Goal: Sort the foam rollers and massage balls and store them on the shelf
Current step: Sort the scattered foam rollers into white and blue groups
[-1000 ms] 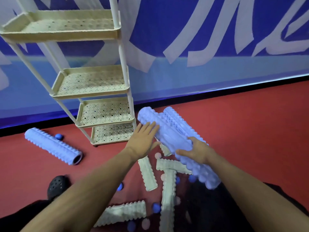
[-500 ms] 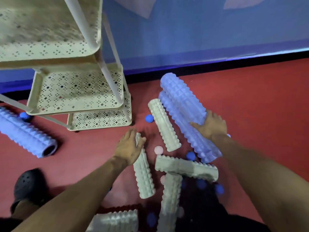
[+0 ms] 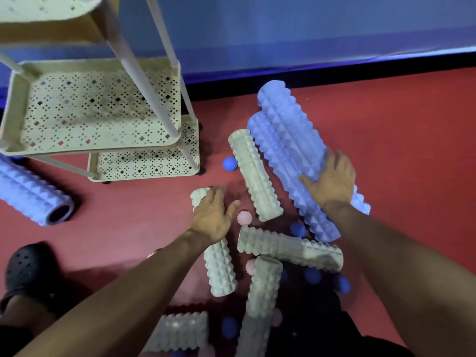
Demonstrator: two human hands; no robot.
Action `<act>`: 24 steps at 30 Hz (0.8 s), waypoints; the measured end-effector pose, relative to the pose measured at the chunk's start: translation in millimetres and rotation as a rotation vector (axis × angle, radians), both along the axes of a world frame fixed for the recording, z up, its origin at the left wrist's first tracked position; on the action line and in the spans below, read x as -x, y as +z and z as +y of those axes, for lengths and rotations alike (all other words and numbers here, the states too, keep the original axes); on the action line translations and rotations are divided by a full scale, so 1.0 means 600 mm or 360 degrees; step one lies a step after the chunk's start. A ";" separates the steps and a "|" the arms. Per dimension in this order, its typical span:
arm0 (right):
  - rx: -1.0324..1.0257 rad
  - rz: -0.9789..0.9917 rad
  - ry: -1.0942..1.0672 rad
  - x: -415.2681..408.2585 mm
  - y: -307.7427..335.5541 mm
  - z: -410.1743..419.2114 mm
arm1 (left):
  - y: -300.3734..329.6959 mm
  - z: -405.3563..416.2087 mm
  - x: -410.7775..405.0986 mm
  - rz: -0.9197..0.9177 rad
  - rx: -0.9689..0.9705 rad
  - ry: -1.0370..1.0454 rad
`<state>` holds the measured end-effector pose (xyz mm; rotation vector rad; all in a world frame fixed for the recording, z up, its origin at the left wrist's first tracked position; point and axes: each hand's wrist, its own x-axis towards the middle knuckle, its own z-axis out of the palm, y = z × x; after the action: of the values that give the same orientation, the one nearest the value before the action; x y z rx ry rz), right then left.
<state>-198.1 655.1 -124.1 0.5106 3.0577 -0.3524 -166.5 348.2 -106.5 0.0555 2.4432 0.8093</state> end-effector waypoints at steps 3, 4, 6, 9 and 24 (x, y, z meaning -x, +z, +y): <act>0.0148 0.0223 0.0347 -0.016 0.002 -0.052 | -0.004 -0.014 -0.010 -0.0053 0.0006 0.0022; 0.0217 0.0163 0.0434 -0.022 -0.002 -0.074 | -0.004 -0.019 -0.013 -0.0072 0.0002 0.0042; 0.0334 -0.0141 0.0487 -0.031 -0.015 -0.119 | -0.005 -0.029 -0.017 -0.0079 -0.0005 0.0068; 0.0519 -0.0623 0.0173 -0.032 -0.054 -0.165 | -0.012 -0.051 -0.021 -0.0064 -0.0008 0.0084; 0.0903 -0.1013 -0.0150 -0.079 -0.110 -0.198 | -0.030 -0.155 -0.060 -0.0181 0.0002 0.0261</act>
<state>-150.6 536.2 -190.3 0.5835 2.1974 -0.8341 -130.4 255.1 -124.3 -0.1886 2.3629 0.8567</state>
